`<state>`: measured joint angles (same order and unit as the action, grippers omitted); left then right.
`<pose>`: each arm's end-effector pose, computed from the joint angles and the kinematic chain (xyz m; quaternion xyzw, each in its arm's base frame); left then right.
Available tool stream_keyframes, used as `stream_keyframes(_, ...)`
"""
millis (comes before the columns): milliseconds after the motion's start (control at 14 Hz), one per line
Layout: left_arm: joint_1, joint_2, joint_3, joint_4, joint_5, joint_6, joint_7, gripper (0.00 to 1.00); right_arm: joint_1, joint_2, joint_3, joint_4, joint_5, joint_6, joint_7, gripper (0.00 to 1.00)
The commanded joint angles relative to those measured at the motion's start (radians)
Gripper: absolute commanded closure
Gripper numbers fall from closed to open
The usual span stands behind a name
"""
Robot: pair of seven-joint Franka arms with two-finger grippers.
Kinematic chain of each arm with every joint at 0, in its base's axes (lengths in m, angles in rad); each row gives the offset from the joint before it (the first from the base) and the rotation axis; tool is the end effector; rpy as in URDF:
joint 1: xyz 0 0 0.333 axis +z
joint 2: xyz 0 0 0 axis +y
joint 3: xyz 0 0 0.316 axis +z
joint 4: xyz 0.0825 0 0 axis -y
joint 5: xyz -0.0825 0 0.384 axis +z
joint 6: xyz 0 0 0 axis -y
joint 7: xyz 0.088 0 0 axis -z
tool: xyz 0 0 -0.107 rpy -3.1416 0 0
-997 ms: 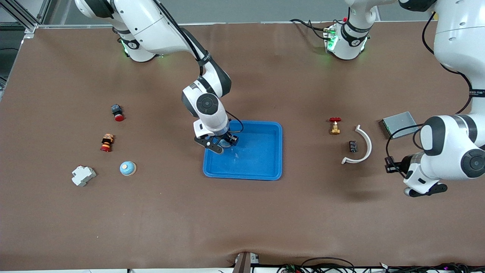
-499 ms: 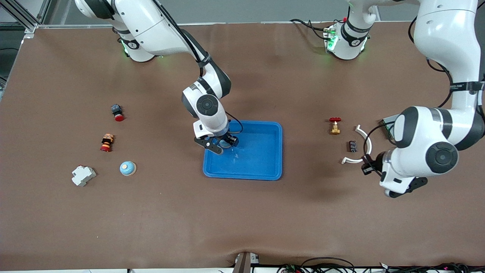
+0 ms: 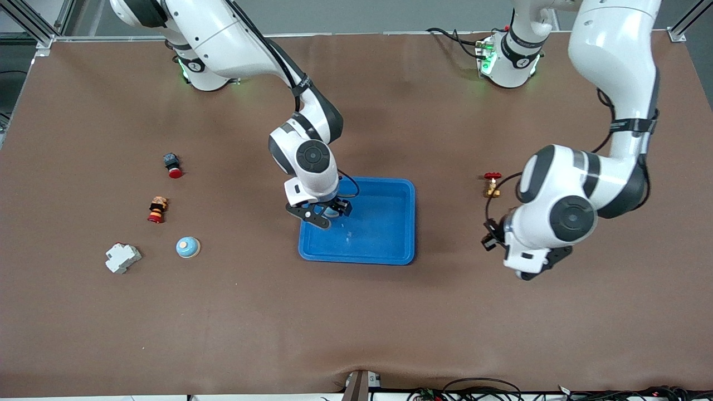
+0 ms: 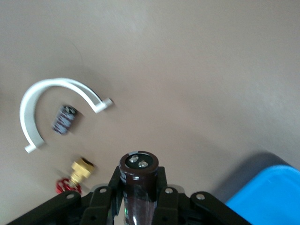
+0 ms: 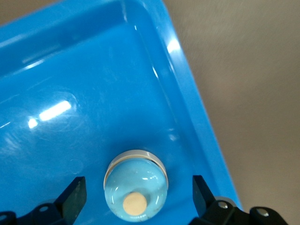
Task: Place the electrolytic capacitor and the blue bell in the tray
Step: 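Release the bell in the tray while the left gripper lifts the capacitor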
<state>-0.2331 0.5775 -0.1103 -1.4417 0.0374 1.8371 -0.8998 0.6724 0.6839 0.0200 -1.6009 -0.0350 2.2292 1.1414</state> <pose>0.6554 -0.2176 0.3412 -0.9577 -0.2732 0.0802 0.0412 0.5327 0.4382 0.2250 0.9765 -0.2137 -0.0112 0.0263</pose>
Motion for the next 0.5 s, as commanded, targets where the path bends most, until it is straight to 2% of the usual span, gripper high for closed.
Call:
stream_keyframes(0, -0.063, 0.002, 0.011, 0.009, -0.016, -0.021, -0.086, 1.00, -0.042, -0.010, -0.002, 0.055, -0.025, -0.112, -0.116, 0.00)
stream_keyframes(285, -0.161, 0.041, 0.011, 0.007, -0.039, -0.010, -0.194, 1.00, -0.166, -0.087, -0.003, -0.009, -0.026, -0.125, -0.285, 0.00)
stream_keyframes(427, -0.193, 0.068, 0.011, 0.007, -0.037, -0.001, -0.237, 1.00, -0.241, -0.130, -0.002, -0.066, -0.029, -0.105, -0.446, 0.00)
